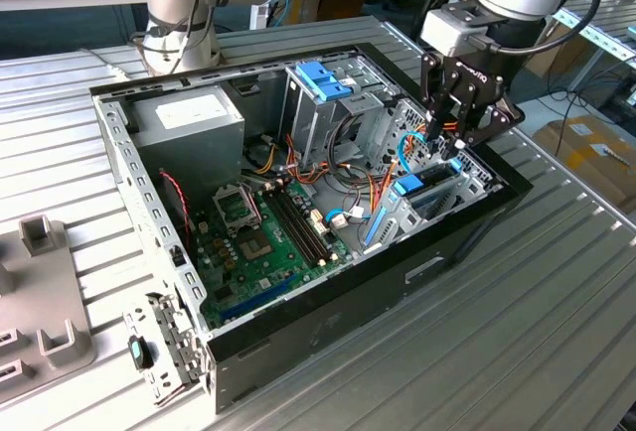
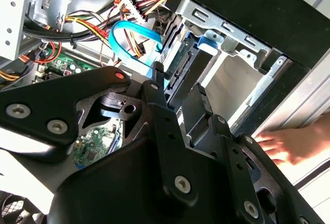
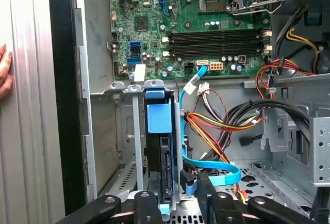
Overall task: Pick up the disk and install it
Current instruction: 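Insert the first disk wire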
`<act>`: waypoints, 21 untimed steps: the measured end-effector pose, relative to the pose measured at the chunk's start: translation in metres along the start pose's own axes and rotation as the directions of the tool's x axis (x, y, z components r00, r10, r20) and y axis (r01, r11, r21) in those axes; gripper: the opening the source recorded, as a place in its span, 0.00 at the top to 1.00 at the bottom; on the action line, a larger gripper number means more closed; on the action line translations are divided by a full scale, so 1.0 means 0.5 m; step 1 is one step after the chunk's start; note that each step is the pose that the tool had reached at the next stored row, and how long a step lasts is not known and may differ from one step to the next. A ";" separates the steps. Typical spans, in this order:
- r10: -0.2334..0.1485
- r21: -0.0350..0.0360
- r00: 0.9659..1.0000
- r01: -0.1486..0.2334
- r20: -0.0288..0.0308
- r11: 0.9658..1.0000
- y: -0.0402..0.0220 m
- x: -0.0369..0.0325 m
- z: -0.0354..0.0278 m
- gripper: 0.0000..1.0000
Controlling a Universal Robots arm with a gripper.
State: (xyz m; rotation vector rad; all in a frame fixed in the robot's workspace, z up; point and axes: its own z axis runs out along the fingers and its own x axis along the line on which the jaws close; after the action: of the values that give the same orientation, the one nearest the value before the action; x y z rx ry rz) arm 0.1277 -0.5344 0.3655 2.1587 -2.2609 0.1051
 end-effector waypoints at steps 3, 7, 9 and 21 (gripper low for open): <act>0.000 0.000 1.000 0.000 0.000 1.000 0.000 0.000 0.000 0.58; 0.000 0.000 1.000 0.000 0.000 1.000 0.000 0.000 0.000 0.58; 0.000 0.000 1.000 0.000 0.000 1.000 0.000 0.000 0.000 0.58; 0.000 0.000 1.000 0.000 0.000 1.000 0.000 0.000 0.001 0.84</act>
State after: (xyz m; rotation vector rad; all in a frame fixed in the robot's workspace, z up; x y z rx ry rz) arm 0.1277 -0.5344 0.3651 2.1587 -2.2610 0.1050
